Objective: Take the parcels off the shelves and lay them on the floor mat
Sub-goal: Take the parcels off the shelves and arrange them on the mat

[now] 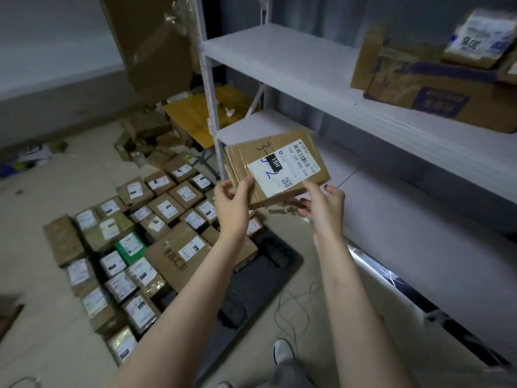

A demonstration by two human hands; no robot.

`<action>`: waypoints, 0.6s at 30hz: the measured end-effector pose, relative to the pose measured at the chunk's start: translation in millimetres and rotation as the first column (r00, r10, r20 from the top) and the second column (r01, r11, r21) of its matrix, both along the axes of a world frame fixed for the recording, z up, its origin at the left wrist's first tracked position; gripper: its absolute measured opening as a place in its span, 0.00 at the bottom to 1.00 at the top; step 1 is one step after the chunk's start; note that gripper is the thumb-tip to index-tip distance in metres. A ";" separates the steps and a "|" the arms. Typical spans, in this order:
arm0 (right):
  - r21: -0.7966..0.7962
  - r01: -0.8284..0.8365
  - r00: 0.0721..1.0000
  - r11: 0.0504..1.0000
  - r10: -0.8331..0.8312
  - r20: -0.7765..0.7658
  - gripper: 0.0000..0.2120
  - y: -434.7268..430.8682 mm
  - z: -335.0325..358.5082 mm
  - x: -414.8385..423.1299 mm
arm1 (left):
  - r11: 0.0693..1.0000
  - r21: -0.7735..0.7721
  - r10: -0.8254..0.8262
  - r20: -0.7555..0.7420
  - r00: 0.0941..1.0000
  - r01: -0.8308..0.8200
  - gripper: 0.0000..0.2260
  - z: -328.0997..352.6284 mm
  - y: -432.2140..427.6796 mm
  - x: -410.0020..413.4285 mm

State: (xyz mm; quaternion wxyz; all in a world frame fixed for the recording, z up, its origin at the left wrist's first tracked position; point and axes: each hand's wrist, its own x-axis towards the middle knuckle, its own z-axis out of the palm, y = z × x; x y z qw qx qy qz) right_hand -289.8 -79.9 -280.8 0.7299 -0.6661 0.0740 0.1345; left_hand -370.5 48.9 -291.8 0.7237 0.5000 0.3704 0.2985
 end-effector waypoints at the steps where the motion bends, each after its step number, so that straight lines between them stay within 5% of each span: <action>1: -0.009 -0.018 0.999 1.000 0.018 -0.027 0.24 4.7 -8.4 -6.3 | 1.000 -0.002 0.020 -0.007 1.000 -0.020 0.20 -7.6 6.6 -11.6; 7: -0.076 -0.132 0.980 0.988 0.119 -0.162 0.26 27.1 -58.6 -45.9 | 0.996 -0.029 0.083 -0.114 0.990 -0.087 0.16 -54.8 37.6 -74.9; 13: -0.098 -0.264 0.927 0.960 0.224 -0.301 0.04 55.7 -110.8 -85.3 | 0.983 -0.157 0.059 -0.199 0.978 -0.092 0.19 -109.3 64.0 -137.3; 18: -0.075 -0.458 0.797 0.886 0.372 -0.476 0.15 93.6 -167.9 -111.7 | 0.965 -0.211 0.079 -0.331 0.940 -0.155 0.23 -158.6 91.4 -199.8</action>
